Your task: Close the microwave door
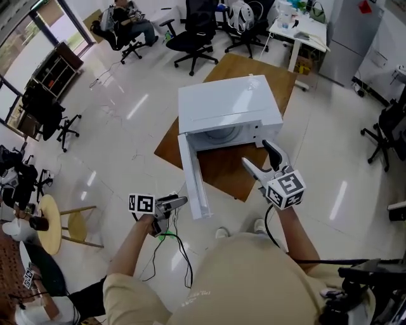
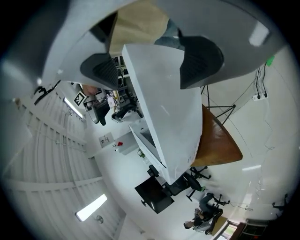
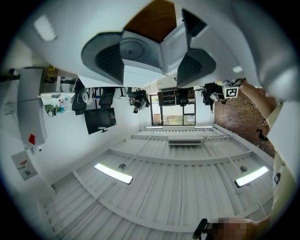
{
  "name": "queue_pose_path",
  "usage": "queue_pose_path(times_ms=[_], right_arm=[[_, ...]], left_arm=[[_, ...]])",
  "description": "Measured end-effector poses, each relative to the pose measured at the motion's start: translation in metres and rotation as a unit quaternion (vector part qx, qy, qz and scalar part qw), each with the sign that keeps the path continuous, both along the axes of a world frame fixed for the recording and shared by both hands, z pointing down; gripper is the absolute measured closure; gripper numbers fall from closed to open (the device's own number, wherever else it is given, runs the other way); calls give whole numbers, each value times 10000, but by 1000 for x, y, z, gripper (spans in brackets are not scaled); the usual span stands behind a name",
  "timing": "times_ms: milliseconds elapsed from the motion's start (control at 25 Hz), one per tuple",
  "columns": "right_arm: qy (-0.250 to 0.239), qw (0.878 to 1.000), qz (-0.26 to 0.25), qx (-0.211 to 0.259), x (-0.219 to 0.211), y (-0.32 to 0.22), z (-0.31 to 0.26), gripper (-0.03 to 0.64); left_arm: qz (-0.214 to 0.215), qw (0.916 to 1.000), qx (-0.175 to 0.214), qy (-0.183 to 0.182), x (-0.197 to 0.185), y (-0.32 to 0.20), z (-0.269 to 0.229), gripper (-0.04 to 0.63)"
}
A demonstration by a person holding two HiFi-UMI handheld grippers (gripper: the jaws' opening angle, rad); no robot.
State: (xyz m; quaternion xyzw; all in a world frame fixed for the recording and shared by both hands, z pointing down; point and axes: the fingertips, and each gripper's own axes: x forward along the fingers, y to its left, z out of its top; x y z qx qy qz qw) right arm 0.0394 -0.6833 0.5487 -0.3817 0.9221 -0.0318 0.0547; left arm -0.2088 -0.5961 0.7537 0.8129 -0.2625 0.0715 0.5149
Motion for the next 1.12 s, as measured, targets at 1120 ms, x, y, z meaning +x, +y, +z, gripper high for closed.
queue_pose_path(times_ms=[1120], right_arm=[[-155, 9981, 491, -329, 70, 12, 4, 276]], left_arm=[[-1821, 9789, -673, 641, 127, -50, 9, 379]])
